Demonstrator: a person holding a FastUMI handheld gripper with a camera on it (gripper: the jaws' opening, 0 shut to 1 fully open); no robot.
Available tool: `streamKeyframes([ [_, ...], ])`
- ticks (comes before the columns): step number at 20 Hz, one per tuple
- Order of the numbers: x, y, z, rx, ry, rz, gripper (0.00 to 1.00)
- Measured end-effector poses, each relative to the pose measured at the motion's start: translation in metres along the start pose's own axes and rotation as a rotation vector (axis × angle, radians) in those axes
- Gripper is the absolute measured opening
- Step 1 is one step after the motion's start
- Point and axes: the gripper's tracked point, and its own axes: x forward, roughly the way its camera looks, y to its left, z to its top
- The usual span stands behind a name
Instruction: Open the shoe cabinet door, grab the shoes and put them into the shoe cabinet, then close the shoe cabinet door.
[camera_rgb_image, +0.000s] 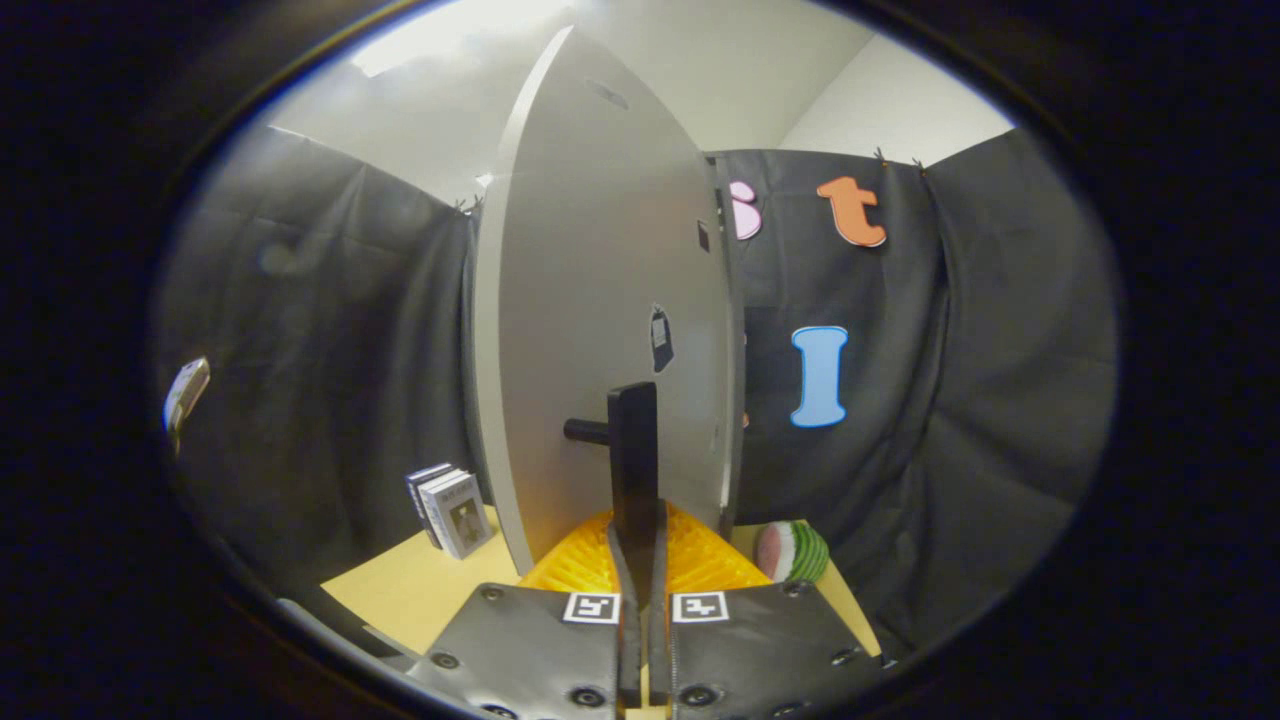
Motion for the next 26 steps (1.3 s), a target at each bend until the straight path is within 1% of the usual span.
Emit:
streamKeyframes([
  [3, -0.002, -0.026, 0.002, -0.013, -0.014, -0.042, 0.04],
  [8, -0.009, -0.086, 0.008, 0.023, -0.046, -0.163, 0.03],
  [9, -0.009, -0.098, 0.008, 0.022, -0.039, -0.164, 0.02],
  [11, -0.007, -0.104, 0.006, 0.069, -0.036, -0.132, 0.02],
  [14, -0.010, -0.105, 0.006, 0.062, -0.042, -0.071, 0.02],
  [16, -0.006, -0.109, 0.005, 0.062, -0.038, -0.052, 0.02],
  [18, -0.006, -0.109, 0.005, 0.087, -0.024, -0.016, 0.02],
  [20, -0.007, -0.115, 0.007, 0.093, -0.021, 0.019, 0.05],
  [23, -0.013, -0.120, 0.007, 0.046, -0.030, 0.015, 0.10],
  [26, -0.026, -0.120, 0.006, 0.048, -0.036, 0.031, 0.10],
])
